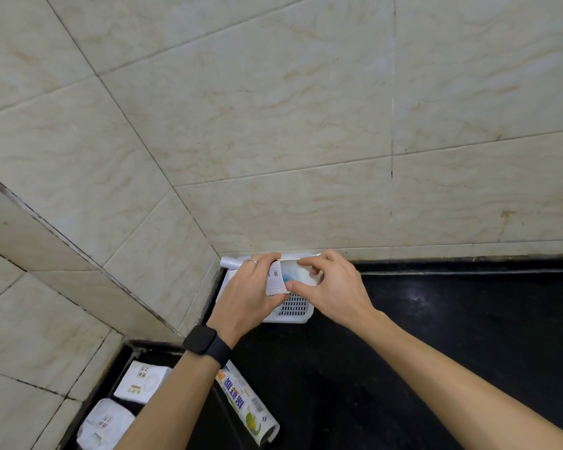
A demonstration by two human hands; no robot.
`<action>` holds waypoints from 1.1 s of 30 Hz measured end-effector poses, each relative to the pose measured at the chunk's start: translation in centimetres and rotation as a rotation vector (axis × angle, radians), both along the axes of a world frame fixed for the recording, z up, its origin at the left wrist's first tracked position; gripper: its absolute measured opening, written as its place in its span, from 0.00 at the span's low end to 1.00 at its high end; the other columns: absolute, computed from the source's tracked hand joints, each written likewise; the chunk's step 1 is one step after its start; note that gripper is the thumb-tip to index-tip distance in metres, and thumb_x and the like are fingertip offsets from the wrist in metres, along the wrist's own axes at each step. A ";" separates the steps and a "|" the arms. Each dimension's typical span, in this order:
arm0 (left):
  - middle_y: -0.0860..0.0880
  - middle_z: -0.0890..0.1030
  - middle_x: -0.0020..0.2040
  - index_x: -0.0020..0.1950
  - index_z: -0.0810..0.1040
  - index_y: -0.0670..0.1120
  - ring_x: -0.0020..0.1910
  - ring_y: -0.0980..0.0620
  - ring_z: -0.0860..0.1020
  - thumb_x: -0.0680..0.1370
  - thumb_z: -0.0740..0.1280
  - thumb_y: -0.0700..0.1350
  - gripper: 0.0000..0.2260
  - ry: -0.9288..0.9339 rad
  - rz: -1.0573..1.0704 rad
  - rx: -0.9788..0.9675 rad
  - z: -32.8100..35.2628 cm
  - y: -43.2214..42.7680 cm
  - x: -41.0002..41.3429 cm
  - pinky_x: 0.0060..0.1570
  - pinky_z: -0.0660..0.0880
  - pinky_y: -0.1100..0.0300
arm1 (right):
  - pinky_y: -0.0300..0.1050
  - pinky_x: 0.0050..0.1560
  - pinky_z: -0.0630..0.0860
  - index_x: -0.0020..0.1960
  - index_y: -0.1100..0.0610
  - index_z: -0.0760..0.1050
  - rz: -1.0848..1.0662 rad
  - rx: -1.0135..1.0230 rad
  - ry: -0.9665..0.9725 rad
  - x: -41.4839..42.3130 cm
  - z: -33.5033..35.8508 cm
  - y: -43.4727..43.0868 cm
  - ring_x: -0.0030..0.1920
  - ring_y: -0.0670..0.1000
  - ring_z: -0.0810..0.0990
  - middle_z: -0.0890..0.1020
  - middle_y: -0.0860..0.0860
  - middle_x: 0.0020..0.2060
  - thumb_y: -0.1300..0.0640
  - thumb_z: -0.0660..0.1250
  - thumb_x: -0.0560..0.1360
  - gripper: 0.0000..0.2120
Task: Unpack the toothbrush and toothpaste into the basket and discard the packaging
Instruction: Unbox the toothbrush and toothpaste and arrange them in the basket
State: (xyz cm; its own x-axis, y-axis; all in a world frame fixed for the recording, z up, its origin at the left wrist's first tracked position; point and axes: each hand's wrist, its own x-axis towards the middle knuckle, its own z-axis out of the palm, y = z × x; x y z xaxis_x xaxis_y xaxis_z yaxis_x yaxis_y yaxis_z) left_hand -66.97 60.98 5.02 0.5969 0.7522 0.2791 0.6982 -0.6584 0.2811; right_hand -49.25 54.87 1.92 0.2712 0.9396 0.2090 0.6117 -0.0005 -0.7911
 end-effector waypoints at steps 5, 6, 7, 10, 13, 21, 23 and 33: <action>0.53 0.74 0.66 0.71 0.68 0.48 0.65 0.56 0.70 0.74 0.73 0.53 0.28 0.044 -0.023 0.014 0.0 0.2 0.6 0.60 0.64 0.68 | 0.44 0.46 0.75 0.64 0.47 0.80 0.007 -0.073 -0.054 0.0 0.3 0.6 0.47 0.45 0.76 0.73 0.42 0.47 0.39 0.72 0.70 0.24; 0.52 0.74 0.66 0.71 0.68 0.48 0.65 0.56 0.70 0.74 0.73 0.52 0.29 0.051 -0.026 0.010 -0.1 0.2 0.7 0.60 0.65 0.67 | 0.44 0.46 0.75 0.62 0.47 0.80 0.003 -0.085 -0.061 0.0 0.4 0.7 0.48 0.46 0.76 0.74 0.43 0.47 0.40 0.72 0.69 0.23; 0.52 0.74 0.66 0.71 0.68 0.48 0.66 0.55 0.69 0.73 0.73 0.52 0.29 0.053 -0.024 -0.001 -0.2 0.3 0.7 0.60 0.66 0.65 | 0.45 0.47 0.76 0.60 0.47 0.81 0.000 -0.092 -0.060 0.0 0.4 0.9 0.48 0.47 0.77 0.74 0.43 0.48 0.41 0.72 0.69 0.22; 0.52 0.74 0.66 0.71 0.68 0.49 0.65 0.55 0.70 0.73 0.73 0.54 0.29 0.070 -0.021 -0.003 -0.4 0.5 0.7 0.60 0.69 0.62 | 0.47 0.49 0.77 0.57 0.48 0.81 0.019 -0.099 -0.048 0.0 0.2 1.2 0.48 0.47 0.77 0.75 0.44 0.50 0.42 0.73 0.69 0.19; 0.52 0.74 0.65 0.70 0.69 0.49 0.64 0.55 0.71 0.73 0.73 0.55 0.29 0.078 -0.022 0.003 -0.5 0.5 0.7 0.58 0.71 0.60 | 0.44 0.47 0.75 0.56 0.47 0.81 0.036 -0.111 -0.027 0.0 -0.1 1.1 0.47 0.45 0.75 0.74 0.43 0.50 0.42 0.73 0.70 0.18; 0.52 0.74 0.65 0.71 0.69 0.49 0.64 0.55 0.70 0.73 0.73 0.54 0.29 0.089 -0.030 0.009 -0.6 0.1 0.5 0.56 0.66 0.66 | 0.39 0.49 0.70 0.58 0.51 0.82 0.042 -0.122 0.101 -0.3 -0.3 0.8 0.49 0.44 0.75 0.78 0.46 0.52 0.46 0.73 0.71 0.17; 0.51 0.75 0.66 0.71 0.70 0.47 0.65 0.54 0.71 0.73 0.74 0.53 0.29 0.091 -0.036 0.009 -0.6 0.2 0.3 0.58 0.65 0.66 | 0.39 0.50 0.71 0.61 0.51 0.82 0.075 -0.140 0.111 -0.2 -0.2 0.7 0.50 0.43 0.75 0.78 0.46 0.52 0.45 0.75 0.69 0.22; 0.50 0.75 0.65 0.71 0.69 0.47 0.64 0.52 0.71 0.74 0.73 0.52 0.29 0.122 -0.056 0.034 -0.2 -0.1 0.2 0.57 0.66 0.65 | 0.51 0.47 0.78 0.46 0.53 0.83 0.009 -0.159 -0.058 -1.6 0.2 1.4 0.48 0.55 0.79 0.77 0.47 0.49 0.46 0.69 0.72 0.11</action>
